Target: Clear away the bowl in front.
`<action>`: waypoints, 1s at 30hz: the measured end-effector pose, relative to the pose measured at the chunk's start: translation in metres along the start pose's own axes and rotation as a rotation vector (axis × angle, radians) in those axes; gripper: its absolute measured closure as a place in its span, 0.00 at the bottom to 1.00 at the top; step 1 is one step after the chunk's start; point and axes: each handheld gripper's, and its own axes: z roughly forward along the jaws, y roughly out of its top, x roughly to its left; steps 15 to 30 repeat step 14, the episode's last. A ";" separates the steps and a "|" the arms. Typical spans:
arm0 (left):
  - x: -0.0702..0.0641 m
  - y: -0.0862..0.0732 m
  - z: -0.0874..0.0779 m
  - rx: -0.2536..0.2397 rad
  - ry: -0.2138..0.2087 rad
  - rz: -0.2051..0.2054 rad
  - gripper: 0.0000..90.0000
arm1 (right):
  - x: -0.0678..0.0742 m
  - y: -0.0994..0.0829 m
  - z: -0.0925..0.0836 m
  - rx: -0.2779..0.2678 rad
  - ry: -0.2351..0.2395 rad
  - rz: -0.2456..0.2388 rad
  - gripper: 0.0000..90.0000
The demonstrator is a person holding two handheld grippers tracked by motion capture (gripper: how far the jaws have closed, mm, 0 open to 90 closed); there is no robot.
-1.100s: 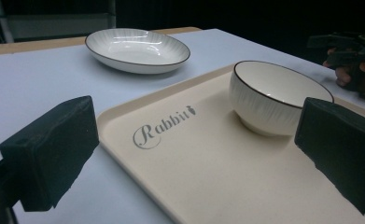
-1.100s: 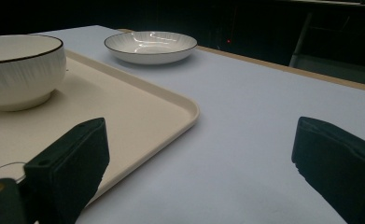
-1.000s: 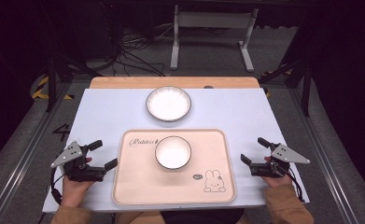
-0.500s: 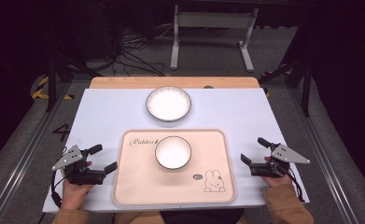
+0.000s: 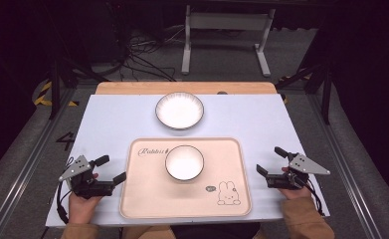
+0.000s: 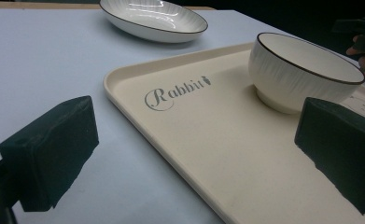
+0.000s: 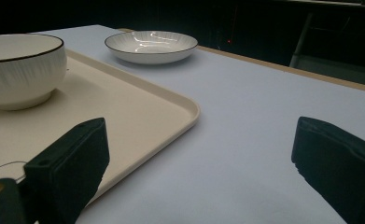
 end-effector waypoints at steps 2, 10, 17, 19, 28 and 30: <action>-0.002 0.000 0.001 0.006 0.001 0.009 0.01 | 0.000 0.000 0.000 0.001 -0.002 0.000 0.05; -0.003 0.000 0.001 0.002 -0.016 0.025 0.01 | 0.000 0.000 0.000 0.004 -0.001 -0.003 0.05; -0.003 0.000 0.001 -0.004 -0.016 0.023 0.01 | 0.000 0.000 0.000 0.004 -0.001 -0.002 0.05; -0.003 0.000 0.001 -0.004 -0.016 0.023 0.01 | 0.000 0.000 0.000 0.004 -0.001 -0.002 0.05; -0.003 0.000 0.001 -0.004 -0.016 0.023 0.01 | 0.000 0.000 0.000 0.004 -0.001 -0.002 0.05; -0.003 0.000 0.001 -0.004 -0.016 0.023 0.01 | 0.000 0.000 0.000 0.004 -0.001 -0.002 0.05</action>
